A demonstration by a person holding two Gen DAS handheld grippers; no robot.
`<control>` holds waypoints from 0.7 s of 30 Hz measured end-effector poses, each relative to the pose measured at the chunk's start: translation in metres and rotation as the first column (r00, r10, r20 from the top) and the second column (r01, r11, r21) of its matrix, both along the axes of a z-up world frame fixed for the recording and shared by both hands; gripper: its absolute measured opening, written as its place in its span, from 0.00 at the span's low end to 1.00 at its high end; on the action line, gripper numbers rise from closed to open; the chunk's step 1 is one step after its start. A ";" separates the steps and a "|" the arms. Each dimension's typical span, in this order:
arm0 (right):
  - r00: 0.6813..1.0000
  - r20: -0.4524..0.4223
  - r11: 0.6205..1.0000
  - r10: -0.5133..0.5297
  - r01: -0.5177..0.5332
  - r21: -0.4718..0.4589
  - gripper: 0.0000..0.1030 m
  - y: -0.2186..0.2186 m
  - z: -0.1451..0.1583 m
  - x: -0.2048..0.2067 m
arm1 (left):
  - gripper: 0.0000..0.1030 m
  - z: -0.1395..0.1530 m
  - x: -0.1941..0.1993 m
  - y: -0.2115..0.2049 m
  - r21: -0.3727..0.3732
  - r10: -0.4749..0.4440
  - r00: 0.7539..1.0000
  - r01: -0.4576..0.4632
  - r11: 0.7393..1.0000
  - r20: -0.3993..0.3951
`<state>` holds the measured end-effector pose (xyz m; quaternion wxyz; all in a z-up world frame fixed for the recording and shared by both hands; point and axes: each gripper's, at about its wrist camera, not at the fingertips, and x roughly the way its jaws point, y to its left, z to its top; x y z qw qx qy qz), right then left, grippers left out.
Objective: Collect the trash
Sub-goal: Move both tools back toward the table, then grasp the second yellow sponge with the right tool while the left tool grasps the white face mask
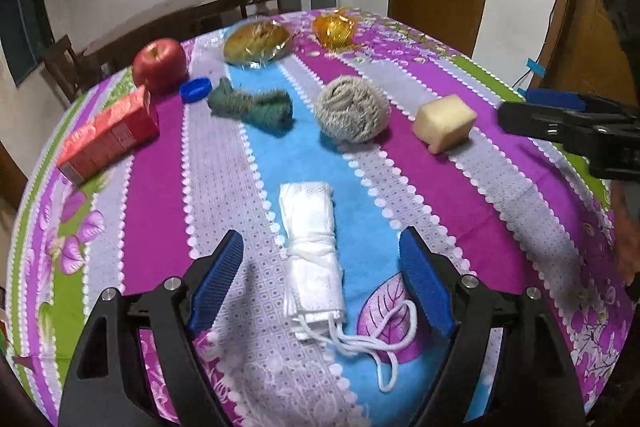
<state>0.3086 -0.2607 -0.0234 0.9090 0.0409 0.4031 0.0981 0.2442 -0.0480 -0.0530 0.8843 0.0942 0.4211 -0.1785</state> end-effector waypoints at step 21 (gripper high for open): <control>0.999 -0.049 1.000 0.024 -0.024 -0.006 0.47 0.024 -0.025 0.026 | 0.24 -0.005 0.006 0.010 -0.048 0.051 0.998 -0.053 0.997 -0.040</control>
